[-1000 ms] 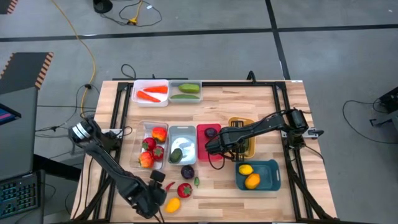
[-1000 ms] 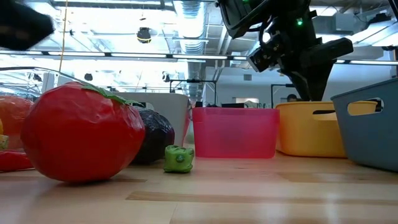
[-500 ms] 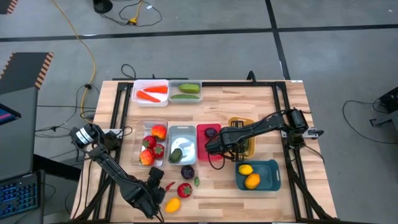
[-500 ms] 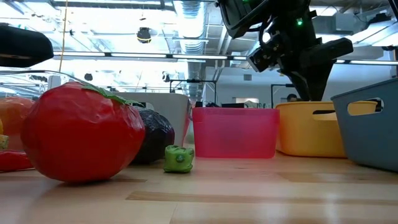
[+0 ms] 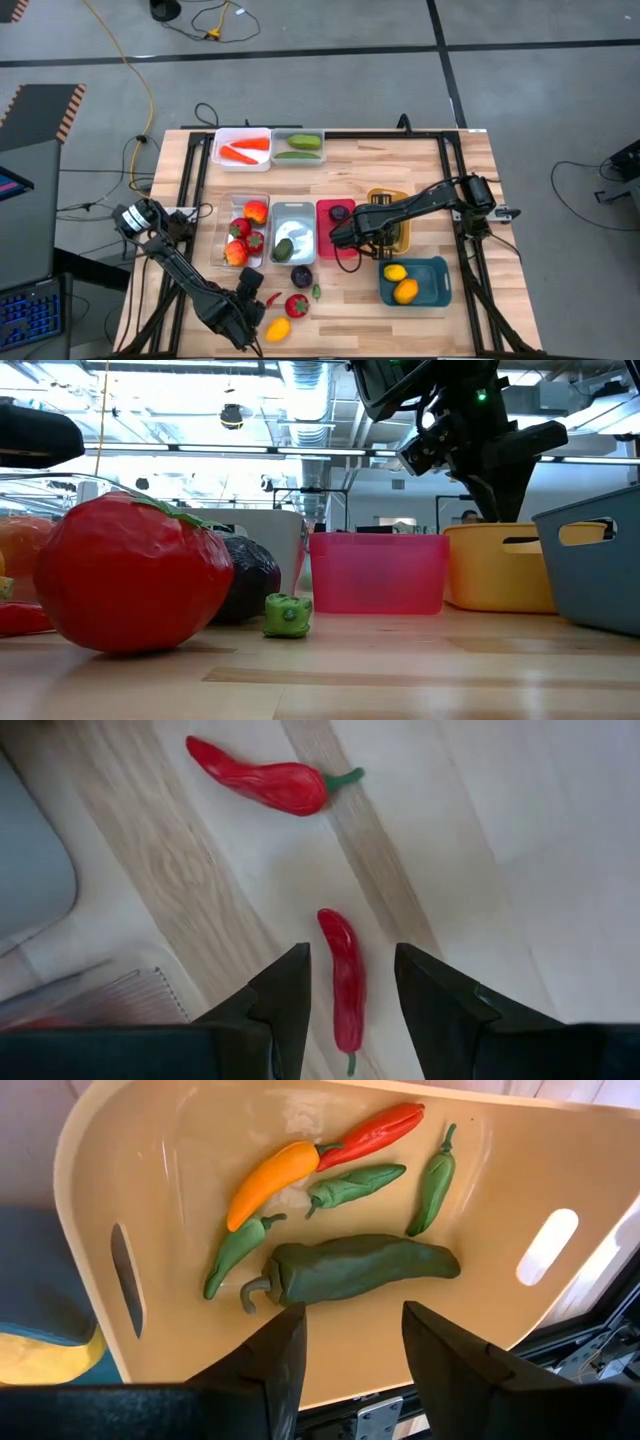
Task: Sort produce into baskets
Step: Put the red chili pepper into the yellow bin
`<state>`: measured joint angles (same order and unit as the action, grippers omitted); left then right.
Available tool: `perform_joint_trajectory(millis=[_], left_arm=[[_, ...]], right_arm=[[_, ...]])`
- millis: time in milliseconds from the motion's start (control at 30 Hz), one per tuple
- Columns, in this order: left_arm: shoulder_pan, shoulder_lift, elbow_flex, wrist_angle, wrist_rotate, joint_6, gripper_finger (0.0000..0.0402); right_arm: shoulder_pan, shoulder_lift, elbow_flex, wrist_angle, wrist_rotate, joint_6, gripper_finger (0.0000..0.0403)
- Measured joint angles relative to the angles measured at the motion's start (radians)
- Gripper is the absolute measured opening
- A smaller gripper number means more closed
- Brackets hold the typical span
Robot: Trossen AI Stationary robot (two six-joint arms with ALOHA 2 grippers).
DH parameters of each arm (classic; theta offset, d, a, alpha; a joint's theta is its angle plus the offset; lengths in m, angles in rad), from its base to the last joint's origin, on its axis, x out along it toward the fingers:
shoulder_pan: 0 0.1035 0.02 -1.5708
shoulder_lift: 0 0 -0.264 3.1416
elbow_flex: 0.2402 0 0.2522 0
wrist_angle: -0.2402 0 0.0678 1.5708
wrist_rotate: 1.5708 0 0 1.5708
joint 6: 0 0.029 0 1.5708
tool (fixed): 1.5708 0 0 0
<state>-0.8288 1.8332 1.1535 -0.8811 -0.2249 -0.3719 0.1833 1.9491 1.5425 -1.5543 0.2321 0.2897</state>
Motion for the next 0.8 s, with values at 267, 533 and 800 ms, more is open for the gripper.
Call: perform_joint_trajectory(millis=[267,533,800], left_arm=[[0.002,-0.002,-0.043,0.02,-0.02,0.012,0.0135],[0.011,-0.002,-0.043,0.03,-0.004,0.035,0.0135],[0.012,0.0,-0.015,0.002,-0.03,0.064,0.0135]], right_arm=[[0.0,0.0,0.0,-0.002,0.0,0.0,0.0191],[0.0,0.0,0.0,-0.003,0.0,0.0,0.0191],[0.0,0.0,0.0,-0.004,0.0,-0.001,0.0191]])
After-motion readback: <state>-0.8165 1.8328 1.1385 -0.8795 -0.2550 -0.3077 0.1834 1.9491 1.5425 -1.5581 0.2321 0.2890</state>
